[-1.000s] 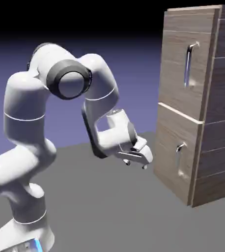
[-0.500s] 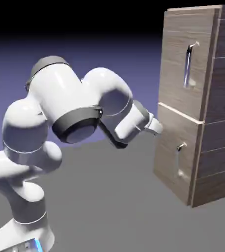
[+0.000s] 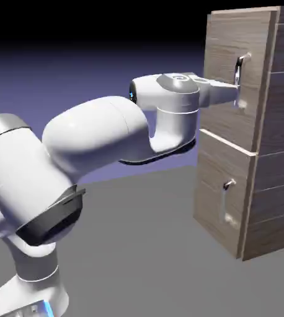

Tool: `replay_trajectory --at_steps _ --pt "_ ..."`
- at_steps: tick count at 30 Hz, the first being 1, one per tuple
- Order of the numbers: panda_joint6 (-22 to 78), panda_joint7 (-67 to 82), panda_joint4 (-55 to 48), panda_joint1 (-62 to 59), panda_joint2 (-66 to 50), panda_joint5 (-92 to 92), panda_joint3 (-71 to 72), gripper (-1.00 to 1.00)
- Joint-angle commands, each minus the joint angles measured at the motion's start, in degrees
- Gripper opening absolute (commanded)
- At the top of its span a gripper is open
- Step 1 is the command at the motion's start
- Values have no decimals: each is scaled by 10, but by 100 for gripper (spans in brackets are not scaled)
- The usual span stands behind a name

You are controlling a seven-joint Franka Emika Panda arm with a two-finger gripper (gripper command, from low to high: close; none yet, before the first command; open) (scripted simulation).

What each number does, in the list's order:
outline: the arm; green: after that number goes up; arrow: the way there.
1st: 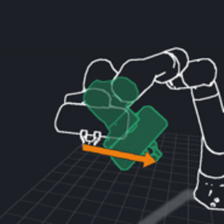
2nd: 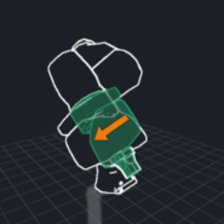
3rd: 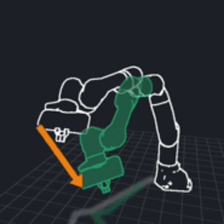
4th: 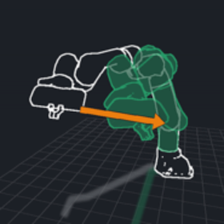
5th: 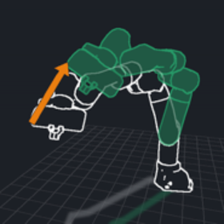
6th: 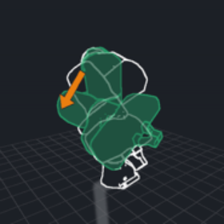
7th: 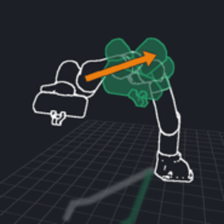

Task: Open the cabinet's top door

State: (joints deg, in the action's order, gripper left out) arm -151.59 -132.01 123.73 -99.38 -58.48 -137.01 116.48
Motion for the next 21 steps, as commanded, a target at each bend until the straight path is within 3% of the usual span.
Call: replay_trajectory --at_steps 1,2,3,21 --pt "0 0 -17 19 4 -5 -13 0" --pt "-1 0 -29 33 8 -8 -22 0" --pt "-1 0 -29 33 8 -8 -22 -100" --pt "423 -101 173 -104 77 148 238 -100"
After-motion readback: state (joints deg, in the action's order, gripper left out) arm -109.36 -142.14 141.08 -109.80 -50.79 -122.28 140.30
